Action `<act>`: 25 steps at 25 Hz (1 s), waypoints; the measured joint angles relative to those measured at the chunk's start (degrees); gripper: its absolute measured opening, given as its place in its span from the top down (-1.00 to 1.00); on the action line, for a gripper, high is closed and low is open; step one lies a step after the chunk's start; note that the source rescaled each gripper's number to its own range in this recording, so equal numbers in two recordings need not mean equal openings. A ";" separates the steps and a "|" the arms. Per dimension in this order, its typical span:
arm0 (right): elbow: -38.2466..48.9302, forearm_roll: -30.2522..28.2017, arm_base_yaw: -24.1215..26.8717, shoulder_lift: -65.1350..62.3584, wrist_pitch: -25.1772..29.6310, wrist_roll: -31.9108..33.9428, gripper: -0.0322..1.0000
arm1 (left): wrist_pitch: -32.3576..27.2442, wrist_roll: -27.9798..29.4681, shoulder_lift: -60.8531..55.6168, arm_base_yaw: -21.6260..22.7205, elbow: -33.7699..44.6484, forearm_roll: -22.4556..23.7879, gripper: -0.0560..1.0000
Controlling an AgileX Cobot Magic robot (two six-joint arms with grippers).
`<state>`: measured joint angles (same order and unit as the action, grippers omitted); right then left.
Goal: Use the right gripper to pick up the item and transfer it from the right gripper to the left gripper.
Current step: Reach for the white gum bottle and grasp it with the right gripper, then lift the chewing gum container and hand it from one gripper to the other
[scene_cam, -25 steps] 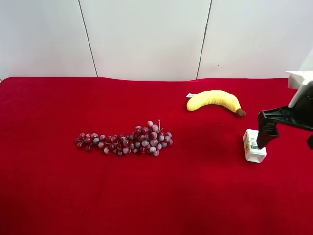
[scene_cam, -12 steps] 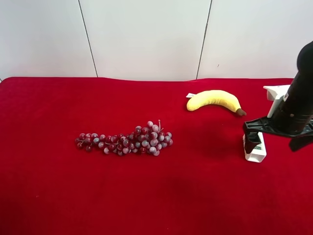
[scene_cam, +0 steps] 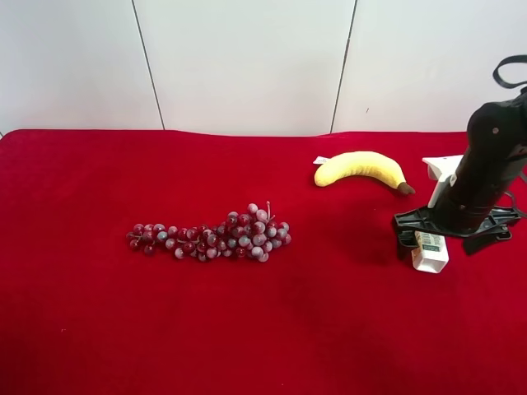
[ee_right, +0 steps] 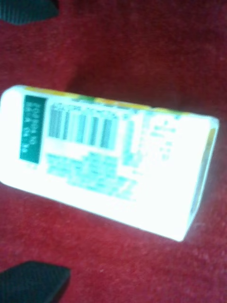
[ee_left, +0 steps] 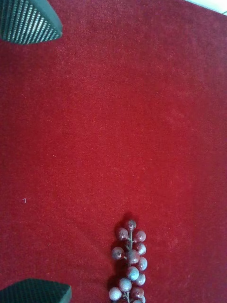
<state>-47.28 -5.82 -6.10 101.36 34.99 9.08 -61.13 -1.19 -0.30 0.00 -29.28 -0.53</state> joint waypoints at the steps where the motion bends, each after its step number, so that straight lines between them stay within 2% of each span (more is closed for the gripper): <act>1: 0.00 0.00 0.00 0.35 -0.37 0.00 -1.00 | 0.00 0.00 0.00 0.00 0.00 0.00 -1.00; 3: 0.00 -0.04 0.00 1.02 -1.12 0.00 -1.00 | 0.00 0.00 0.00 0.00 0.00 0.00 -1.00; 5: 0.00 -0.04 0.00 1.64 -1.36 0.00 -0.85 | 0.00 0.00 0.00 0.00 0.00 0.00 -1.00; 7: 0.00 -0.04 0.00 2.02 -1.36 0.11 -0.55 | 0.00 0.00 0.00 0.00 0.00 0.00 -1.00; 9: 0.00 -0.04 0.00 2.10 -1.41 0.11 -0.14 | 0.00 0.00 0.00 0.00 0.00 0.00 -1.00; 12: 0.00 -0.04 0.00 2.10 -1.41 0.11 0.36 | 0.00 0.00 0.00 0.00 0.00 0.00 -1.00; 16: 0.00 -0.04 0.00 2.14 -1.41 0.11 0.86 | 0.00 0.00 0.00 0.00 0.00 0.00 -1.00; 17: 0.00 -0.04 0.00 2.14 -1.41 0.11 0.92 | 0.00 0.00 0.00 0.00 0.00 0.00 -1.00; 25: 0.00 -0.04 0.00 1.95 -1.34 0.11 0.92 | 0.00 0.00 0.00 0.00 0.00 0.00 -1.00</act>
<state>-47.28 -5.87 -6.10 103.31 33.65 9.20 -61.13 -1.19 -0.30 0.00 -29.28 -0.53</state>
